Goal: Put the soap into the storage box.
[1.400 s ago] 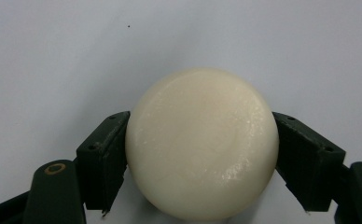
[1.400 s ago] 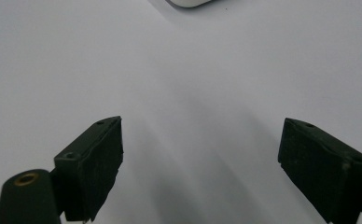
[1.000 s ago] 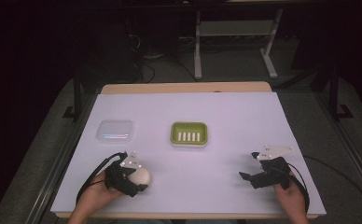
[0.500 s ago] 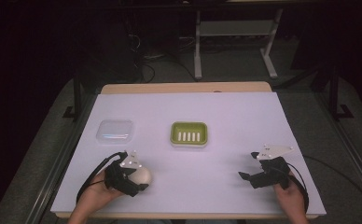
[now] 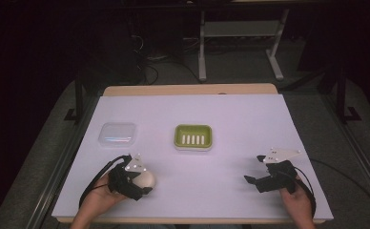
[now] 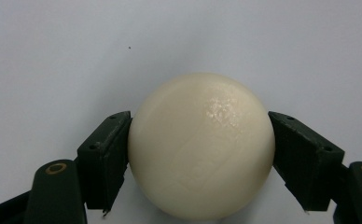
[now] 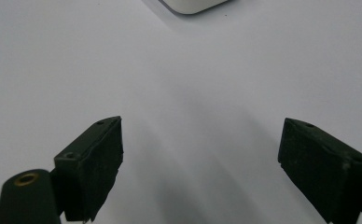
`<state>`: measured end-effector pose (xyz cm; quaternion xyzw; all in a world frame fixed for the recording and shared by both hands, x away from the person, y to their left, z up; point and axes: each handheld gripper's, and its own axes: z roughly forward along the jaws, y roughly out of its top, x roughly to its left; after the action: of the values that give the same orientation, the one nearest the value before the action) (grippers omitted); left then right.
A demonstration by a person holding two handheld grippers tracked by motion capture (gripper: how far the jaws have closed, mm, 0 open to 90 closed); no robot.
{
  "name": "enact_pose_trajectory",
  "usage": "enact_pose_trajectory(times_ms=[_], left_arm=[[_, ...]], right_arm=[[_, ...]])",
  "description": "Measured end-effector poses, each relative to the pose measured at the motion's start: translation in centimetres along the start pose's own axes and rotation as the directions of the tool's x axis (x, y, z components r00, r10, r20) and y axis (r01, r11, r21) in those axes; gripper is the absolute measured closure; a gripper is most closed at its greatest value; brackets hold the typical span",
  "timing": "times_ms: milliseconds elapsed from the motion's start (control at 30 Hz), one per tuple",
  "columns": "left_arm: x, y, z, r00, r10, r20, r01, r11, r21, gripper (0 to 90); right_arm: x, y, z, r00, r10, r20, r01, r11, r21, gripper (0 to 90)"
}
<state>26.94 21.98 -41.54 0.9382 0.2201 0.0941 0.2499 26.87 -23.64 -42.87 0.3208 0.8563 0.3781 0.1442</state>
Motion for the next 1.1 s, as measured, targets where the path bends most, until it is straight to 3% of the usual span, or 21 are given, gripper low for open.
enact_pose_trajectory(times_ms=[467,900,1100], left_arm=[[0.1,0.4,0.6,0.9994,-0.015,0.03,0.015,0.9999,0.005,24.9],[0.2,0.5,0.3,0.9992,-0.028,0.029,0.028,0.9996,0.006,24.9],[0.3,1.2,0.0,0.9995,-0.015,0.027,0.015,0.9999,0.006,24.9]], right_arm=[[-0.1,0.0,-0.1,1.0,0.004,0.0,-0.004,1.0,-0.008,13.2],[-0.1,0.0,-0.1,1.0,0.006,-0.003,-0.006,1.0,-0.008,13.2],[-0.2,0.0,-0.1,1.0,0.008,-0.005,-0.008,1.0,-0.01,13.2]])
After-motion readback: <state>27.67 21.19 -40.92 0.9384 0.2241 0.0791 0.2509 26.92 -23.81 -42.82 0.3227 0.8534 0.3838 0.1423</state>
